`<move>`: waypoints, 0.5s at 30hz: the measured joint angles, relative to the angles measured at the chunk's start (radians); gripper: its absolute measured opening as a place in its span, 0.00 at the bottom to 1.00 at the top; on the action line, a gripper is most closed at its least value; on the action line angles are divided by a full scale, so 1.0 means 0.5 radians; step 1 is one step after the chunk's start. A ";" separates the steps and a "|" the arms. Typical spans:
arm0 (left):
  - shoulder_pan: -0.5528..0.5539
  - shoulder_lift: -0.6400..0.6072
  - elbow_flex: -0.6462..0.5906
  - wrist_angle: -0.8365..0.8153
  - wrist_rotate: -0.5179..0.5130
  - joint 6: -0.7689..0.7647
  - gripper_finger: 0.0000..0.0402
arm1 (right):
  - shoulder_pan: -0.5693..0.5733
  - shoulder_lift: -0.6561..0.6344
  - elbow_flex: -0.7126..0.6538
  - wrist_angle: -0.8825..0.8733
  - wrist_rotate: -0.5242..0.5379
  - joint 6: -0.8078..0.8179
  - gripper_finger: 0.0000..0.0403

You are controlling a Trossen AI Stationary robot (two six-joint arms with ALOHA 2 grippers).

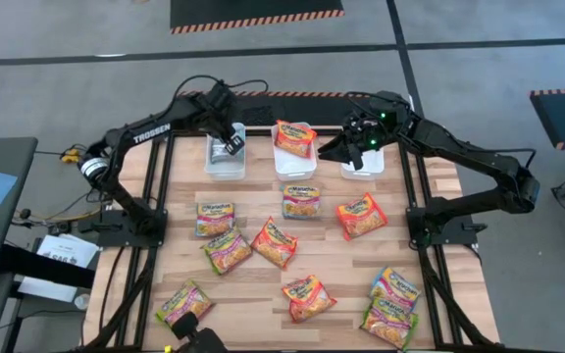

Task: Sort Maruchan noodles
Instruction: Adjust the blue noodle pack in the left white bin

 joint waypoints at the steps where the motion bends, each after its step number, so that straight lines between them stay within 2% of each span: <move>1: 0.020 0.001 0.000 -0.011 0.041 -0.007 0.01 | 0.000 0.000 0.000 0.000 0.000 0.000 0.49; 6: 0.119 0.004 -0.001 -0.017 0.233 -0.097 0.11 | 0.001 0.000 0.000 0.000 0.000 -0.005 0.49; 12: 0.158 0.004 -0.001 -0.006 0.297 -0.120 0.29 | 0.004 0.000 0.000 0.000 0.000 -0.007 0.49; 15: 0.132 0.004 -0.003 -0.072 0.338 -0.059 0.34 | 0.003 0.000 0.000 -0.006 0.000 -0.007 0.49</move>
